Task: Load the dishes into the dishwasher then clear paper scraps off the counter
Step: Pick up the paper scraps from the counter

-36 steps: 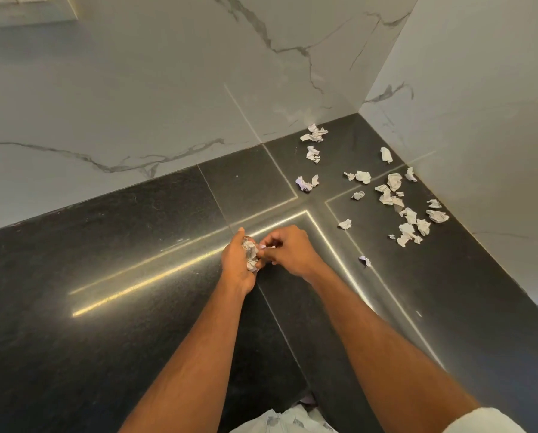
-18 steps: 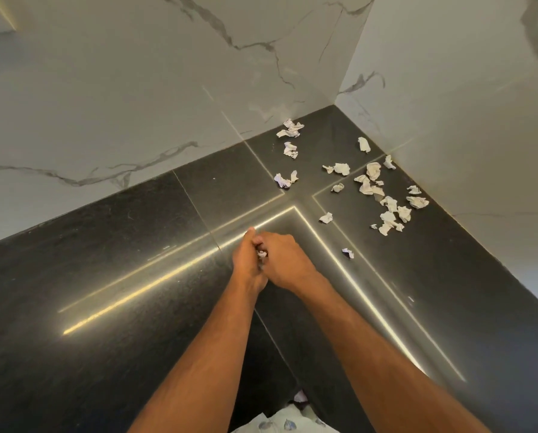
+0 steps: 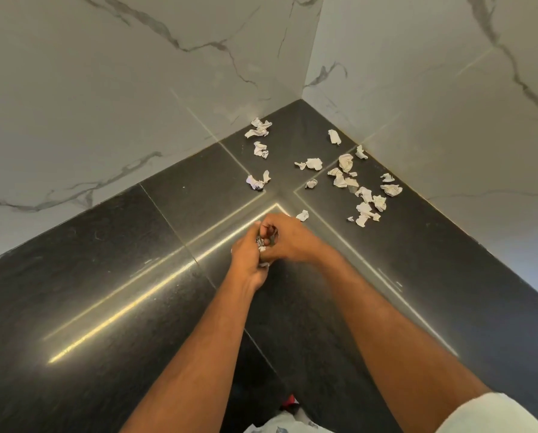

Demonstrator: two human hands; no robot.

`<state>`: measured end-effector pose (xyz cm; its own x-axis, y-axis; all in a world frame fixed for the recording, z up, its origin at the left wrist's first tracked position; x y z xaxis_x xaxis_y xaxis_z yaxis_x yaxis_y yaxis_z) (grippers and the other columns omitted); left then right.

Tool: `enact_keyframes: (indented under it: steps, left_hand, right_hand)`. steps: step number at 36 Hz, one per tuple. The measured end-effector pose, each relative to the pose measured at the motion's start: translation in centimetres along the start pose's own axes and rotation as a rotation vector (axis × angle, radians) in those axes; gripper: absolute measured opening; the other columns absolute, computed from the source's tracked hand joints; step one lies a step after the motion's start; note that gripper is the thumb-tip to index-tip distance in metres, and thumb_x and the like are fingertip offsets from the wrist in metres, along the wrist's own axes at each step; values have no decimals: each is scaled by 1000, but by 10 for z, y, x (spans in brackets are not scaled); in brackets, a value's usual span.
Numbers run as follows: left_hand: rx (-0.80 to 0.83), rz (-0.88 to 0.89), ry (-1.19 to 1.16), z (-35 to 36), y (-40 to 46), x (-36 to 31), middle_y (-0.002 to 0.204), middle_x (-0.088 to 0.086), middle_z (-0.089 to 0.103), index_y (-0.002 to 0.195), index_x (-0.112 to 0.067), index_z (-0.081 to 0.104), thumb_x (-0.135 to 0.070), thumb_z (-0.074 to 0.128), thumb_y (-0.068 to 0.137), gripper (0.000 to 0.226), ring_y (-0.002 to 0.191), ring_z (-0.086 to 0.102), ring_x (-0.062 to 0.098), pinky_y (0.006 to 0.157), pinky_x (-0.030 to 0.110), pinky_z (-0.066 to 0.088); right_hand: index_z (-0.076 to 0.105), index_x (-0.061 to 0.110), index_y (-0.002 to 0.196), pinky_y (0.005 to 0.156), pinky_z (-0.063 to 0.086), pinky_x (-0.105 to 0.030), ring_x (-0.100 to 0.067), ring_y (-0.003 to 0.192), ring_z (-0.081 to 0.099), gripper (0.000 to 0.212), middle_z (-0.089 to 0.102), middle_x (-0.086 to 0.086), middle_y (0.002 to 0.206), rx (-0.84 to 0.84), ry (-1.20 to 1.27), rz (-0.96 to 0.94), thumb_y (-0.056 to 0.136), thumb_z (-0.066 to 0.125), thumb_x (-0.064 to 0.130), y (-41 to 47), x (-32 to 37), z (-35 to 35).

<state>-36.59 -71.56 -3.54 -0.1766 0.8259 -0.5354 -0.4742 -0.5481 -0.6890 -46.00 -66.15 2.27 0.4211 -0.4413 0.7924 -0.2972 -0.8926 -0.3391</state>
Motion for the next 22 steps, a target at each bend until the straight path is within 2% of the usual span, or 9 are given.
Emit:
enact_keyframes:
  steps: [4, 6, 8, 10, 11, 13, 16, 19, 22]
  left_hand:
    - [-25, -23, -71, 2, 0, -6, 53, -1, 44, 76, -12, 52, -22, 59, 100, 27, 35, 37, 6, 33, 17, 25]
    - [-42, -20, -70, -6, 0, -9, 53, -3, 41, 72, -15, 48, -22, 59, 100, 31, 34, 31, 4, 31, 16, 17]
    - [-58, -29, -75, -16, -2, -11, 52, -3, 41, 70, -16, 47, -22, 60, 98, 32, 34, 31, 4, 31, 16, 16]
    - [-82, -31, -72, -27, -3, -12, 52, -3, 43, 70, -15, 48, -22, 62, 98, 31, 35, 32, 4, 30, 17, 17]
    - [-98, -25, -63, -32, -4, -12, 53, -2, 43, 71, -15, 48, -22, 62, 98, 31, 35, 32, 4, 30, 17, 18]
    - [-120, -11, -48, -42, -6, -13, 56, -1, 43, 72, -14, 49, -22, 62, 98, 31, 36, 33, 5, 30, 17, 20]
    - [-119, 2, -43, -52, -8, -14, 60, 1, 44, 73, -13, 51, -23, 62, 98, 29, 37, 33, 5, 30, 17, 20]
    - [-104, 10, -40, -60, -10, -15, 61, 1, 45, 73, -13, 51, -23, 63, 97, 28, 39, 32, 6, 30, 18, 20]
    - [-102, 17, -27, -69, -14, -15, 61, 0, 46, 74, -14, 51, -24, 63, 97, 28, 40, 33, 6, 31, 18, 21]
  right_hand:
    - [64, 18, 104, 66, 45, -25, -8, 79, 56, 50, 63, -2, 103, 63, 365, 114, 63, 92, 10, -1, -21, -20]
    - [64, 15, 106, 67, 44, -26, -9, 77, 54, 50, 62, -3, 104, -94, 349, 138, 65, 92, 10, 6, -34, -27]
    - [68, 13, 108, 77, 49, -29, -13, 78, 55, 39, 62, -6, 107, -356, 73, 139, 73, 85, 8, 18, -49, -34]
    - [68, 16, 119, 95, 48, -34, -24, 98, 60, 36, 59, -9, 120, -471, -220, 139, 84, 72, 5, 27, -64, -37]
    - [67, 17, 125, 100, 46, -36, -28, 108, 58, 39, 58, -10, 125, -437, -330, 126, 88, 66, 4, 29, -70, -37]
    - [65, 19, 129, 100, 47, -40, -33, 113, 54, 42, 60, -9, 125, -332, -569, 86, 92, 58, 2, 29, -80, -33]
    - [74, 14, 110, 84, 53, -41, -33, 101, 59, 32, 66, -9, 105, -311, -771, 35, 90, 54, -2, 23, -86, -28]
    - [74, 13, 98, 74, 54, -38, -33, 90, 64, 22, 66, -9, 93, -332, -730, 93, 89, 57, 2, 14, -86, -27]
    - [71, 17, 98, 75, 53, -31, -19, 81, 64, 8, 69, 0, 88, -543, -344, 207, 90, 69, 17, -5, -89, -37]
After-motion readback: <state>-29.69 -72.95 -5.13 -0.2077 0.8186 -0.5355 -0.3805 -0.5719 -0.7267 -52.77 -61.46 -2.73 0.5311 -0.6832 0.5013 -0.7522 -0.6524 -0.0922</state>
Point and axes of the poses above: each hand's wrist, its own y-axis towards the middle knuckle, its own z-axis out of the palm, x = y × z, the point moved 1 cm from there along y, towards the middle knuckle
